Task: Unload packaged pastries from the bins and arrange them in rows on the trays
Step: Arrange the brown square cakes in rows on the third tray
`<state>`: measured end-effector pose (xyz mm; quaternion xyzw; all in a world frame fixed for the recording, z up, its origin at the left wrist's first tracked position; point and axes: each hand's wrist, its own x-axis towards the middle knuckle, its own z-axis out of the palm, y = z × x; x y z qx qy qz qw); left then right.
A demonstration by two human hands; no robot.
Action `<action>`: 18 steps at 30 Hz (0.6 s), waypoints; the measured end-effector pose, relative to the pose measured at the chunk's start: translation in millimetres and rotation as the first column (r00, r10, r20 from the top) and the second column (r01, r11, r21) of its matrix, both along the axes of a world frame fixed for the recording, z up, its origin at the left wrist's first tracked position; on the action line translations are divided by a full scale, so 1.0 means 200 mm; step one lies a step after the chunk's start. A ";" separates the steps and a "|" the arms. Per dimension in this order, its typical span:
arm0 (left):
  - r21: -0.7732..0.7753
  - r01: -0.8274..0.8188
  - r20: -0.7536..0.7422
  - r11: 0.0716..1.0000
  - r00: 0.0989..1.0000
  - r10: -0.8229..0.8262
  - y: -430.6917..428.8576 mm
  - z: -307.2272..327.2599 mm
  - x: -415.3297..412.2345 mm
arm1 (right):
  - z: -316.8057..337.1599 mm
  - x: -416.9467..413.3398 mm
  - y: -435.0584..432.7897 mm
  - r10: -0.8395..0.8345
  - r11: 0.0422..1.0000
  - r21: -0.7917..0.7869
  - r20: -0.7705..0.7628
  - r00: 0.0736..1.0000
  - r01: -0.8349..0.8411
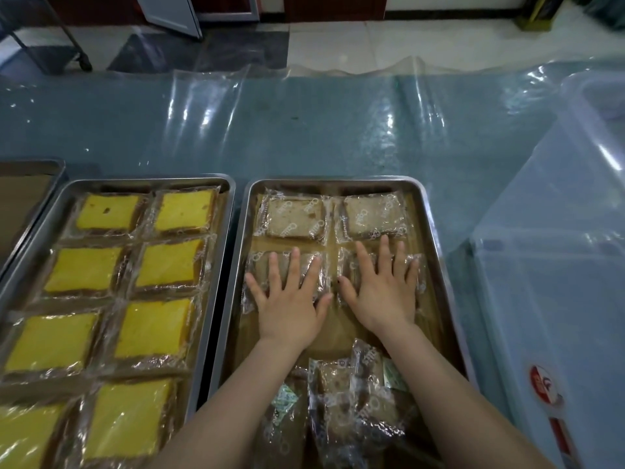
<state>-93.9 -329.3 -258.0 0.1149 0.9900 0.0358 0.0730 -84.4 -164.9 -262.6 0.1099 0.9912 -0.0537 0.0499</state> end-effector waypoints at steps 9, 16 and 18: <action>0.266 0.014 0.041 0.964 0.999 -0.026 -0.06 0.11 0.01 | 0.15 0.07 0.04 0.023 0.988 -0.144 -0.166 0.986 -0.047; 0.603 -0.190 0.222 0.775 0.973 0.066 -0.25 0.23 0.41 | 0.29 0.51 0.16 -0.055 0.821 -0.567 0.035 0.998 0.065; 0.587 -0.232 0.318 0.776 0.947 0.042 -0.24 0.24 0.50 | 0.29 0.60 0.17 0.037 0.799 -0.596 0.186 0.982 0.083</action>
